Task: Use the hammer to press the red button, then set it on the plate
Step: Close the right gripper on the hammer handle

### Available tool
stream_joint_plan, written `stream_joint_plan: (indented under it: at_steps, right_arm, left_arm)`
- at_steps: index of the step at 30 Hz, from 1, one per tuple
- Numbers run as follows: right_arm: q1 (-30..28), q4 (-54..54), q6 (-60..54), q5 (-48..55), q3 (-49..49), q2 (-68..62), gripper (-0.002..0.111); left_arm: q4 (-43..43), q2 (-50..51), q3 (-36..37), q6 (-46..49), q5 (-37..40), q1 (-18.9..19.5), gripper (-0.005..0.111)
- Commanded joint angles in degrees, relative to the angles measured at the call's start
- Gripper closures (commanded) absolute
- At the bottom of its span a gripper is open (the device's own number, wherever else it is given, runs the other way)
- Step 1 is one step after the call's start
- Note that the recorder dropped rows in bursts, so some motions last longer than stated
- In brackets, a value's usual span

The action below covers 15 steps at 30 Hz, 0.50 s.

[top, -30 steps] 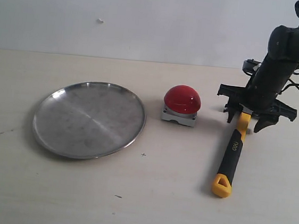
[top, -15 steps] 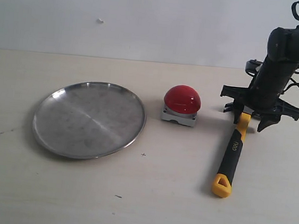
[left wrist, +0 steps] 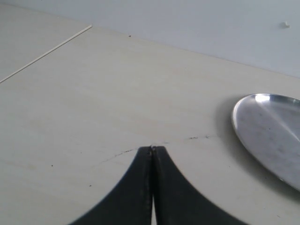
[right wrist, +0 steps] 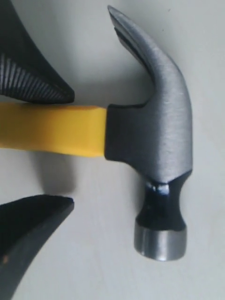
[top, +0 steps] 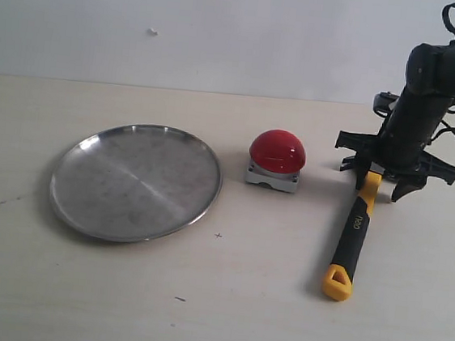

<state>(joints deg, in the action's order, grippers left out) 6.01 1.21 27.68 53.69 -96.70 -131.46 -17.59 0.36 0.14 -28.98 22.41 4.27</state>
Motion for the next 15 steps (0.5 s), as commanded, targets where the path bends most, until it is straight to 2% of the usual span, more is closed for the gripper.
stream_joint_plan:
  at_steps: [1, 4, 5, 10, 15]
  right_arm:
    - [0.0, 0.1, 0.0, -1.2, -0.2, -2.9, 0.053]
    - [0.0, 0.0, -0.1, -1.8, -0.2, -3.3, 0.056]
    - [0.0, 0.1, -0.2, -1.8, -0.2, -3.3, 0.062]
    - [0.0, 0.1, -3.7, -4.4, -0.2, -3.3, 0.108]
    - [0.0, 0.1, -4.5, -5.5, -0.2, -2.7, 0.108]
  left_arm:
    - [0.3, -0.4, -0.1, 0.0, -0.2, -0.4, 0.107]
    - [0.3, -0.4, -0.1, 0.0, -0.2, -0.4, 0.107]
    - [0.3, -0.4, -0.1, 0.0, -0.2, -0.4, 0.107]
    - [0.3, -0.4, -0.1, 0.0, -0.2, -0.4, 0.107]
    - [0.3, -0.4, -0.1, 0.0, -0.2, -0.4, 0.107]
